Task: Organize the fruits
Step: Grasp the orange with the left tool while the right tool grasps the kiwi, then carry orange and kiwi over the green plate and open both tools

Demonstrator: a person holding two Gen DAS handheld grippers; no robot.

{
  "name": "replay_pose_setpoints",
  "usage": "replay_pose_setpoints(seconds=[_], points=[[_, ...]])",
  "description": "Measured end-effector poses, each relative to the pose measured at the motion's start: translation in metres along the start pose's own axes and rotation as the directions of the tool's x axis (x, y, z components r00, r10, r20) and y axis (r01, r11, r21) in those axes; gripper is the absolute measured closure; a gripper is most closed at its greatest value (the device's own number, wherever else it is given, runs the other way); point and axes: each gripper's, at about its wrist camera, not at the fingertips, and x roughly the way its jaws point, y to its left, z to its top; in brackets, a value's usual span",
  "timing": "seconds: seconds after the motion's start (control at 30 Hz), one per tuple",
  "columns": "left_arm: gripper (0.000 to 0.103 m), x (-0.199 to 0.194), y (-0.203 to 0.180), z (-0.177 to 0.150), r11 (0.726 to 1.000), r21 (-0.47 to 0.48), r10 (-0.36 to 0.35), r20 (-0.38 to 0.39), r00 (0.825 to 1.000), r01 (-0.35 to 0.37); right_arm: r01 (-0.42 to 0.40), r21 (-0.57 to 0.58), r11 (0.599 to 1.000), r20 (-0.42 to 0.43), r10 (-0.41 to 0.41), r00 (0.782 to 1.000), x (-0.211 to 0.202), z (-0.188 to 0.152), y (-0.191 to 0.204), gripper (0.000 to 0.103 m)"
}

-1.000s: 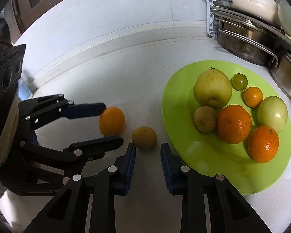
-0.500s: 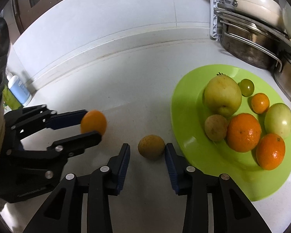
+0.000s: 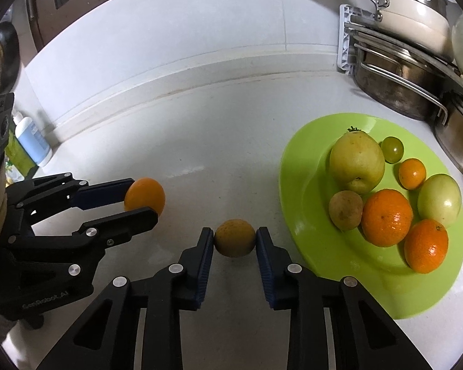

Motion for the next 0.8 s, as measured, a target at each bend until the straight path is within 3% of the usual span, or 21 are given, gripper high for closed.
replay_pose_setpoints(seconds=[0.8], points=[[0.069,-0.062,-0.037,0.009,0.999,0.011,-0.054,0.115,0.992,0.053,0.045,0.015,0.999,0.160,-0.047,0.986,-0.096,-0.010,0.007,0.073]])
